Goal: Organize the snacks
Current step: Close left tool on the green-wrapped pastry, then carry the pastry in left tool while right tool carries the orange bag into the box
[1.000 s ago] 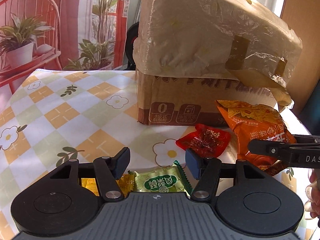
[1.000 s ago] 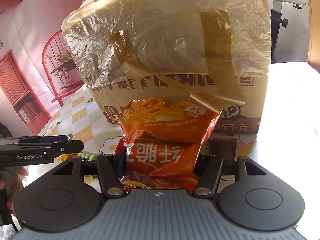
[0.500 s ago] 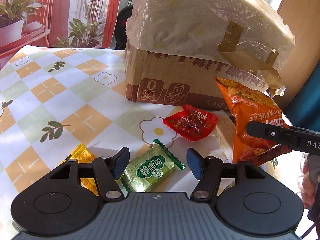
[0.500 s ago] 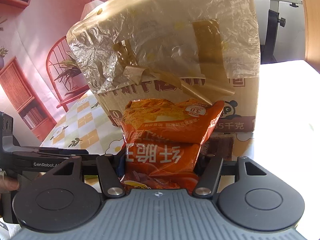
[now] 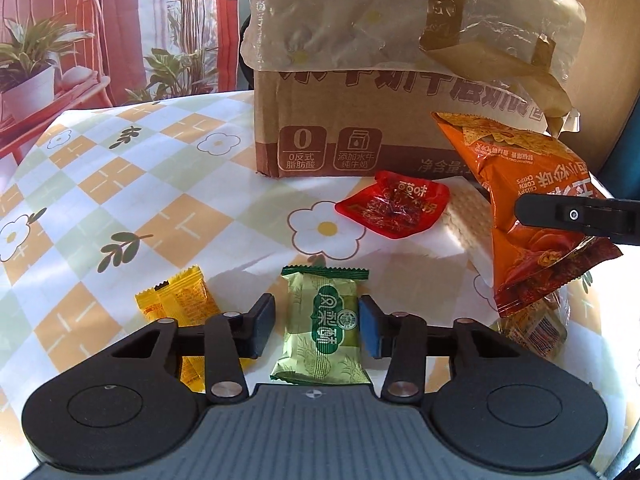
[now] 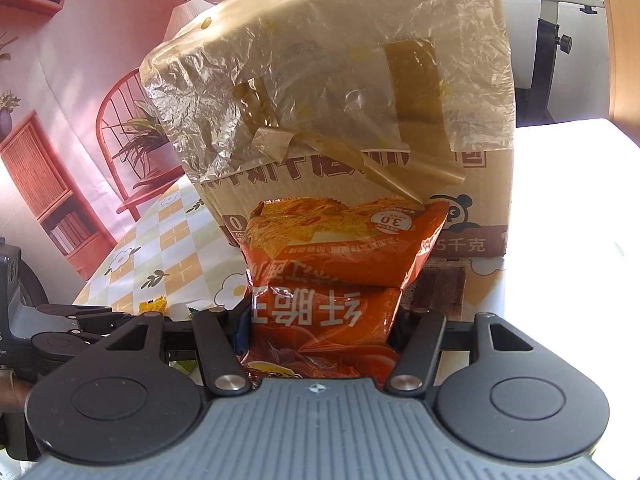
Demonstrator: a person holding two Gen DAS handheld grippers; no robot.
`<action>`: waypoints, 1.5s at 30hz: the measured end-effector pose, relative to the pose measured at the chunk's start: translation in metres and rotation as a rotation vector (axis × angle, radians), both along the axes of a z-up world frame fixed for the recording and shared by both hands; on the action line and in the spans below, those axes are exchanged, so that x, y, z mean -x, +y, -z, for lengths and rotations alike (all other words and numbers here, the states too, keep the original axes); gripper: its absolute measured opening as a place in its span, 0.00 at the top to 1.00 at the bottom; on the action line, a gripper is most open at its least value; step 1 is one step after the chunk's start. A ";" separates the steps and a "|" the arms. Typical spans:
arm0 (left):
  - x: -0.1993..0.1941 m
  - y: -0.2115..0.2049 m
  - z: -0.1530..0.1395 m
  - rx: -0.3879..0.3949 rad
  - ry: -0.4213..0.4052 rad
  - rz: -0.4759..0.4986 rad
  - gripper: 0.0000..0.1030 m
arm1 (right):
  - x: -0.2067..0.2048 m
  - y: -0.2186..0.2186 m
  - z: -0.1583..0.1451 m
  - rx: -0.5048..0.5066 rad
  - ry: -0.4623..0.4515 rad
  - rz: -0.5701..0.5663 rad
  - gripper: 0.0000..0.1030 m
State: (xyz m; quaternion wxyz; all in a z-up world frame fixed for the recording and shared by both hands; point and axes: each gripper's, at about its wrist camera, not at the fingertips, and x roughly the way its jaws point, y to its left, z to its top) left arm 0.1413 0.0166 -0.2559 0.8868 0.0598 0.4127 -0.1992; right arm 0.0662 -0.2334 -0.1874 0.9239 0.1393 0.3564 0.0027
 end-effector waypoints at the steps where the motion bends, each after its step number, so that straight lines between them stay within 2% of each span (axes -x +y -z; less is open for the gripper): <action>1: 0.003 0.000 -0.001 -0.003 -0.008 -0.002 0.62 | 0.000 0.000 0.000 0.003 0.003 -0.002 0.41; 6: 0.015 0.006 -0.007 0.025 -0.030 -0.043 0.63 | 0.004 0.003 0.004 0.016 0.023 -0.016 0.41; 11: 0.024 0.009 -0.029 0.054 -0.094 -0.078 0.63 | 0.009 0.006 0.004 0.013 0.020 -0.031 0.41; 27: 0.052 0.002 -0.090 0.113 -0.259 -0.108 0.63 | 0.034 0.018 -0.020 0.022 -0.048 -0.068 0.41; 32: 0.064 0.003 -0.110 0.135 -0.320 -0.117 0.63 | 0.041 0.024 -0.039 0.026 -0.106 -0.080 0.41; 37: 0.070 0.003 -0.138 0.164 -0.396 -0.120 0.63 | 0.049 0.027 -0.074 0.041 -0.214 -0.082 0.41; 45: 0.052 -0.013 -0.184 0.211 -0.483 -0.108 0.63 | 0.037 0.015 -0.133 0.066 -0.355 -0.060 0.41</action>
